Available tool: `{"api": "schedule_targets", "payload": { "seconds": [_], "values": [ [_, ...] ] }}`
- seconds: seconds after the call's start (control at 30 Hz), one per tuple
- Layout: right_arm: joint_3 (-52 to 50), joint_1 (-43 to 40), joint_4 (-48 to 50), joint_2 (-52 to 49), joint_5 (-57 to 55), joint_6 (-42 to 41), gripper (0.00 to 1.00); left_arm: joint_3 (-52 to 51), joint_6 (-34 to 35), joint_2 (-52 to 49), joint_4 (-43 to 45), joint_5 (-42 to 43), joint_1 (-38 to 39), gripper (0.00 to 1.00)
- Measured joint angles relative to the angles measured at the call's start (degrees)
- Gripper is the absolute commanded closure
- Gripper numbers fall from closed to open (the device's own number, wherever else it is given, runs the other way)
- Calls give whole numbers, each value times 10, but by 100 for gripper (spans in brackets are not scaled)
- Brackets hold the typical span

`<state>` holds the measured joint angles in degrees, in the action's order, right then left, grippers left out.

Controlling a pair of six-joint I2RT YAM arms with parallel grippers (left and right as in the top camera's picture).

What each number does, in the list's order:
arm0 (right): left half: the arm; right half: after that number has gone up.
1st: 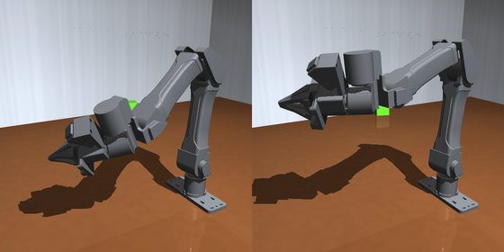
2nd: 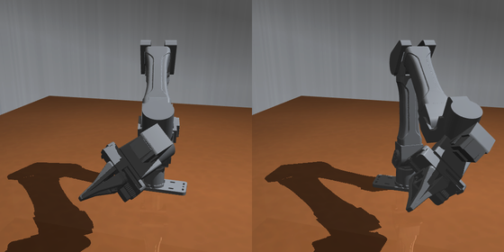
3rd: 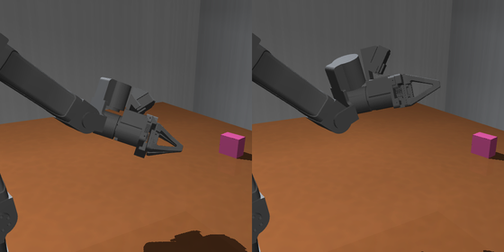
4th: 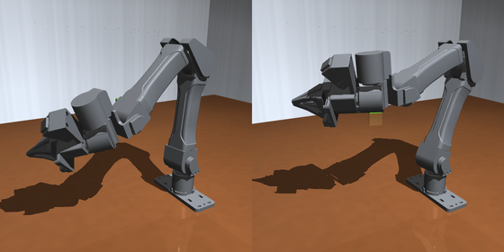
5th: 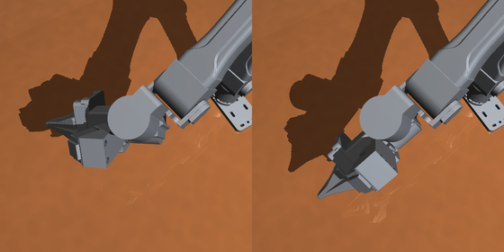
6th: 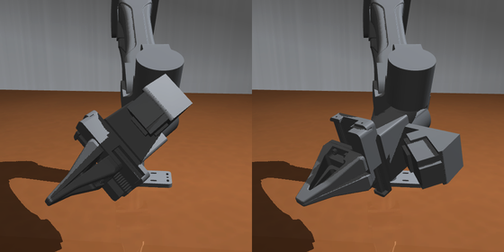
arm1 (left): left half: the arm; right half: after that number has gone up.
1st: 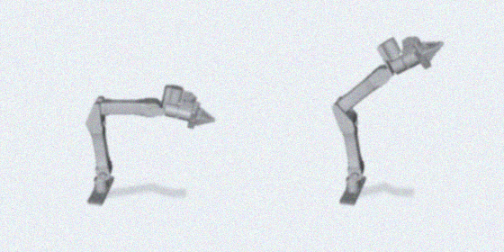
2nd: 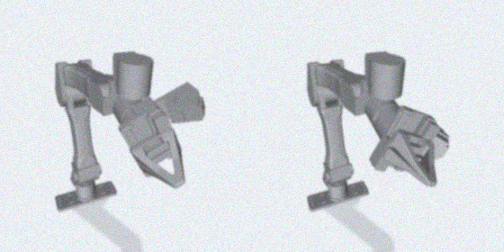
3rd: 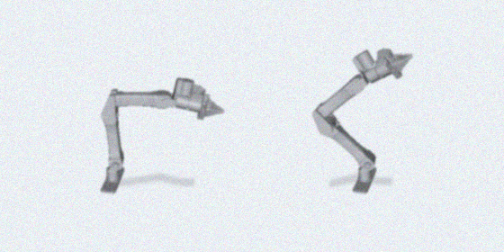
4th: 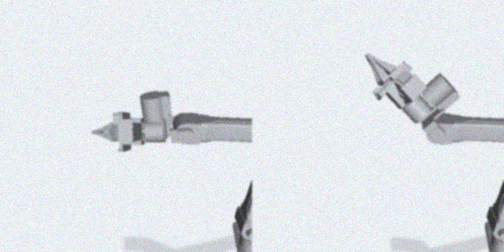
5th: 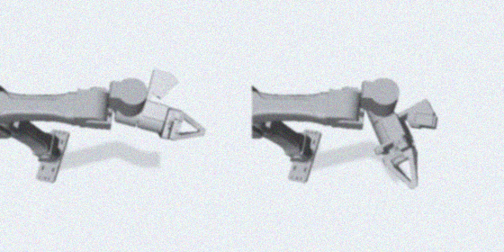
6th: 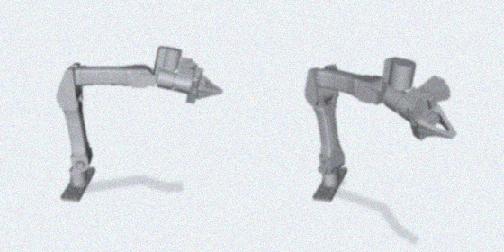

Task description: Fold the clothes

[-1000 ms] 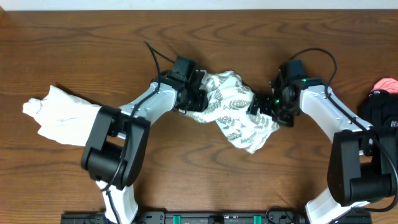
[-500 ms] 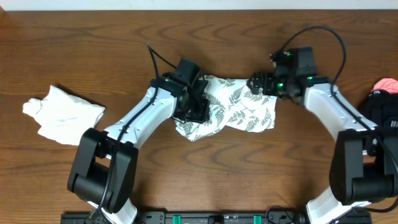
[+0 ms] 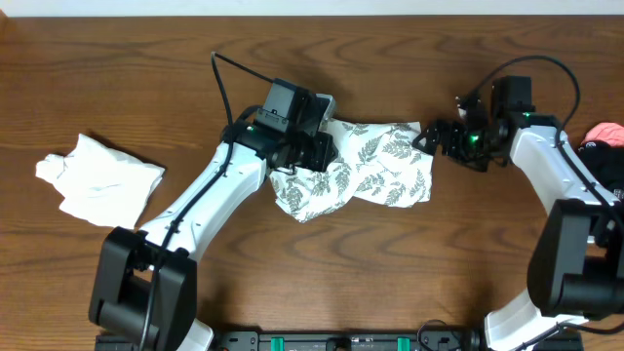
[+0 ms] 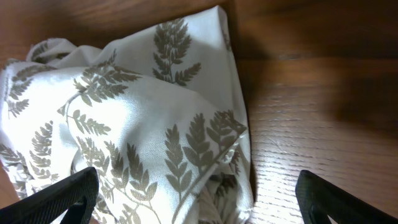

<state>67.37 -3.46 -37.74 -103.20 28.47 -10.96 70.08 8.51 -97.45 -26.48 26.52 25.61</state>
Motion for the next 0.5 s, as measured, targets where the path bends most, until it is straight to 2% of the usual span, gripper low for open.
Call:
{"api": "schedule_targets", "payload": {
  "seconds": [0.23,0.37,0.5],
  "values": [
    [0,14,22,-73,8,2,2,0,0,-49,5,-9,6,76],
    [4,15,35,-80,19,1,7,0,0,-84,19,-12,20,76],
    [4,18,48,-87,40,13,20,0,0,-101,35,-13,32,76]
  ]
}}
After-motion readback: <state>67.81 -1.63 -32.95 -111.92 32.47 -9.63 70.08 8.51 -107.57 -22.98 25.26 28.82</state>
